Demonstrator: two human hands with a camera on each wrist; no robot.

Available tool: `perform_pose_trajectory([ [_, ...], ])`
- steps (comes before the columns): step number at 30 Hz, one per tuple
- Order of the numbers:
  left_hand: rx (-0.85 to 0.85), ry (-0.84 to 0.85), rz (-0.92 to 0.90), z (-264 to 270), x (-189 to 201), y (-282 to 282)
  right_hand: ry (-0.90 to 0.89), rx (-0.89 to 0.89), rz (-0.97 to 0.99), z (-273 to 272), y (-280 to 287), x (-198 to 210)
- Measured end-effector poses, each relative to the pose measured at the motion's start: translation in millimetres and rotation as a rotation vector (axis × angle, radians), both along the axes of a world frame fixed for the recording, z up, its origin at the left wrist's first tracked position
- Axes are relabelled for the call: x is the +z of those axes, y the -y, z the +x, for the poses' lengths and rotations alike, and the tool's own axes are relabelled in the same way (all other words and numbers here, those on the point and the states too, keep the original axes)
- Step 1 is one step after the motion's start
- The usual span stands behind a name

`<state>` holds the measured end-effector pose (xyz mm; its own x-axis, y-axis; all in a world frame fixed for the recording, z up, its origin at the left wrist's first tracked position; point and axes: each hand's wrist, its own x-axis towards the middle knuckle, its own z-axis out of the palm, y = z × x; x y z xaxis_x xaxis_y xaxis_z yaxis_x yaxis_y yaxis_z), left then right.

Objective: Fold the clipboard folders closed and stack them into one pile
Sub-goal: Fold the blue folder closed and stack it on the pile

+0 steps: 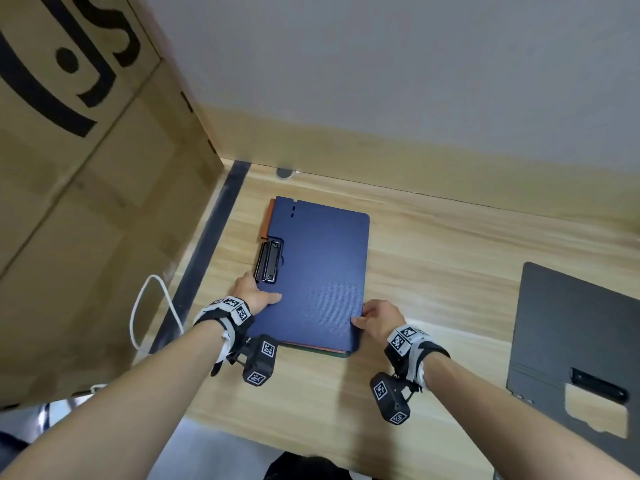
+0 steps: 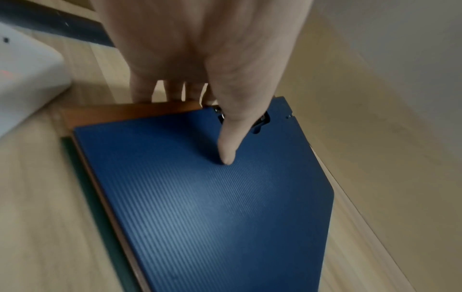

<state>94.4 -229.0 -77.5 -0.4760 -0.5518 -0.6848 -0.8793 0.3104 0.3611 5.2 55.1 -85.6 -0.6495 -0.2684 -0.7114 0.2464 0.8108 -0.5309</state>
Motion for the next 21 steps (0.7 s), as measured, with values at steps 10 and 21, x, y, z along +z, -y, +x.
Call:
perform_pose_trajectory([
  [10,-0.045,0.009,-0.052,-26.5,-8.4,-40.1,0.009,-0.107,0.013,-14.5,-40.0,2.4],
  [21,-0.261,-0.033,-0.110,-61.0,-16.8,-149.8,-0.032,-0.245,0.119,-31.5,-145.3,1.1],
])
